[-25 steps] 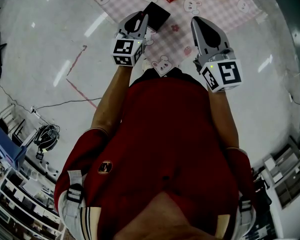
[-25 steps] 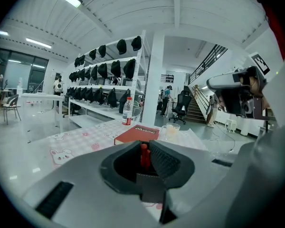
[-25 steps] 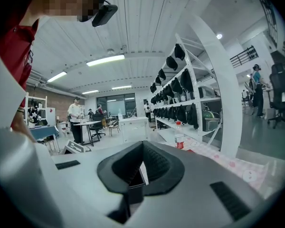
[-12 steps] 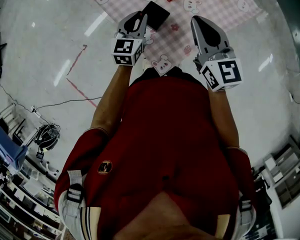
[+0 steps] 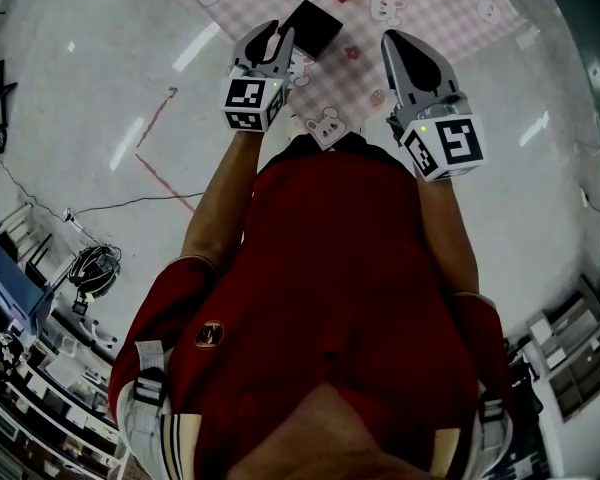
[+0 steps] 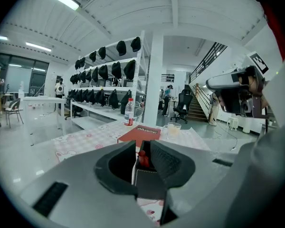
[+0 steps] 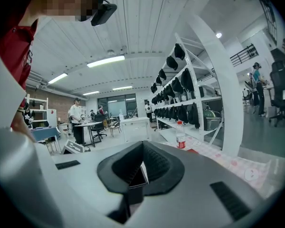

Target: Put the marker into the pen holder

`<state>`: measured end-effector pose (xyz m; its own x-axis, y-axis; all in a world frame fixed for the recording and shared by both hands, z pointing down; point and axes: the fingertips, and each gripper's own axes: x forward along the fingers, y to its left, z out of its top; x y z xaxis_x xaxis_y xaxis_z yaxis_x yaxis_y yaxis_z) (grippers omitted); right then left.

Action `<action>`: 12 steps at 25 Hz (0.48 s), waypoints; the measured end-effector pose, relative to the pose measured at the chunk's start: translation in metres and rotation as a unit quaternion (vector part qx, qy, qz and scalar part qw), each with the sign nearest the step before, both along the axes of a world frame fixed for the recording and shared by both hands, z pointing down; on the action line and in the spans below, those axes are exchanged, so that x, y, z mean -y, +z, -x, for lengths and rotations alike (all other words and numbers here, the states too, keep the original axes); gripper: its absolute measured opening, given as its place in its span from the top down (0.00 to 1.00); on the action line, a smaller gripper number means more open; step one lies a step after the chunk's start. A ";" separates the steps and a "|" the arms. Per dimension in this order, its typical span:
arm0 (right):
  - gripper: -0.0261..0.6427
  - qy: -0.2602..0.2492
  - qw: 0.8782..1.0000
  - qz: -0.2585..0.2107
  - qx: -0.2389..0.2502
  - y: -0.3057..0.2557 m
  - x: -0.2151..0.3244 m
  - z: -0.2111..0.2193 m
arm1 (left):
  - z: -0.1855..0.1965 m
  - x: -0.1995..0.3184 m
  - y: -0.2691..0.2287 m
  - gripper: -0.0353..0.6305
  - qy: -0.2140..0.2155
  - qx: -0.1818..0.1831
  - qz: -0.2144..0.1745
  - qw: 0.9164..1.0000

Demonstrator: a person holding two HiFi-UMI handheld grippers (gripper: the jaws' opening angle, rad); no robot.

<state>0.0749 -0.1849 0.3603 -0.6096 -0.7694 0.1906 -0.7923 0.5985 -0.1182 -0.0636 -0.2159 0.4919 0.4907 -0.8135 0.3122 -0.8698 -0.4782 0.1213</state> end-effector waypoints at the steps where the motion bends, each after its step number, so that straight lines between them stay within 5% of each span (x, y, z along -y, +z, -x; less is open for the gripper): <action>1: 0.96 0.000 1.000 0.000 0.001 0.001 -0.001 0.000 | 0.001 0.000 -0.002 0.83 -0.001 0.001 -0.003 1.000; 12: 0.96 -0.016 1.000 -0.008 0.015 -0.006 -0.009 0.011 | 0.005 -0.010 -0.051 0.83 -0.009 -0.009 -0.048 0.999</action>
<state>0.0639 -0.1754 0.3541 -0.6392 -0.7521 0.1604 -0.7691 0.6255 -0.1314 -0.0685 -0.2058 0.4404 0.4799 -0.8485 0.2231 -0.8768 -0.4722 0.0905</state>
